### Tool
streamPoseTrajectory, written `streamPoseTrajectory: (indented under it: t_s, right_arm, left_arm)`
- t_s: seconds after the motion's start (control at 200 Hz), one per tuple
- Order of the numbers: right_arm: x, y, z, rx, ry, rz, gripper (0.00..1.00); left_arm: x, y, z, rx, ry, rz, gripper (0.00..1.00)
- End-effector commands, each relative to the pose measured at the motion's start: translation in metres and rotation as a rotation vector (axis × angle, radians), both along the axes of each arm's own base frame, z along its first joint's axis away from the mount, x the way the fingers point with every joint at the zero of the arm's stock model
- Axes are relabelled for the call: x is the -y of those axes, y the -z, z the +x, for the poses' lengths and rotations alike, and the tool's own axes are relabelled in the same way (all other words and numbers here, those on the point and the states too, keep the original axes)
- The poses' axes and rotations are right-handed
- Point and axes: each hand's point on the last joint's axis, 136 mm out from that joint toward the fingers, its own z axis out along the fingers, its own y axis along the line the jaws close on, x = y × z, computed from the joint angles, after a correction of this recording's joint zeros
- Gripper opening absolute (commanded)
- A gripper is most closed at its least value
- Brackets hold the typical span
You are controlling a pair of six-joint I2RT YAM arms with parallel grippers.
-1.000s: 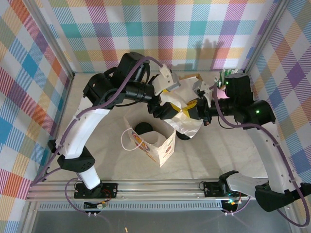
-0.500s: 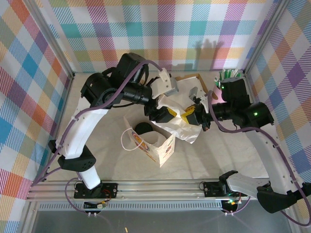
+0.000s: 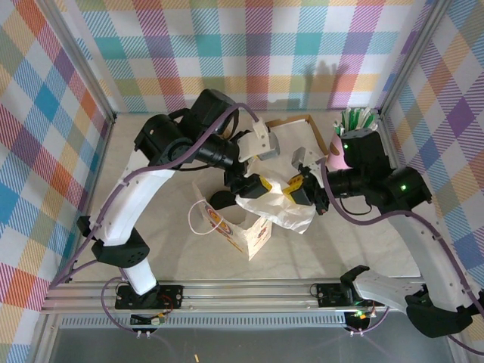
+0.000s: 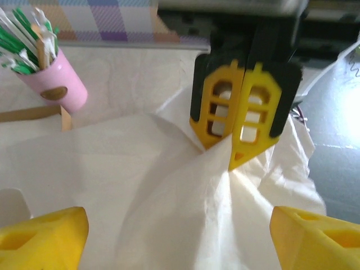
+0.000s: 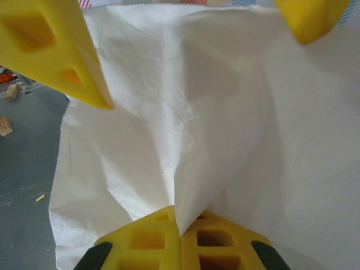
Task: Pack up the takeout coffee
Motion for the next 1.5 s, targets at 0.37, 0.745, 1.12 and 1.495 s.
streamPoseTrajectory:
  t_s: [0.37,0.745,1.12,1.495]
  right_arm:
    - [0.006,-0.007,-0.008,0.074,-0.014,-0.006,0.00]
    - [0.008,-0.006,-0.003,0.107,0.019,-0.006,0.00]
    - [-0.001,-0.008,0.026,0.148,0.116,0.074,0.71]
    - [-0.039,0.004,0.029,0.053,-0.012,0.097,0.71]
  left_arm:
    - [-0.034,0.026,-0.024,-0.003,0.015,0.142,0.49]
    - [-0.043,0.013,-0.019,0.058,-0.033,0.119,0.00]
    - [-0.098,-0.001,-0.021,0.056,-0.280,0.186,0.00]
    - [-0.159,0.013,-0.040,-0.014,-0.473,0.302,0.00]
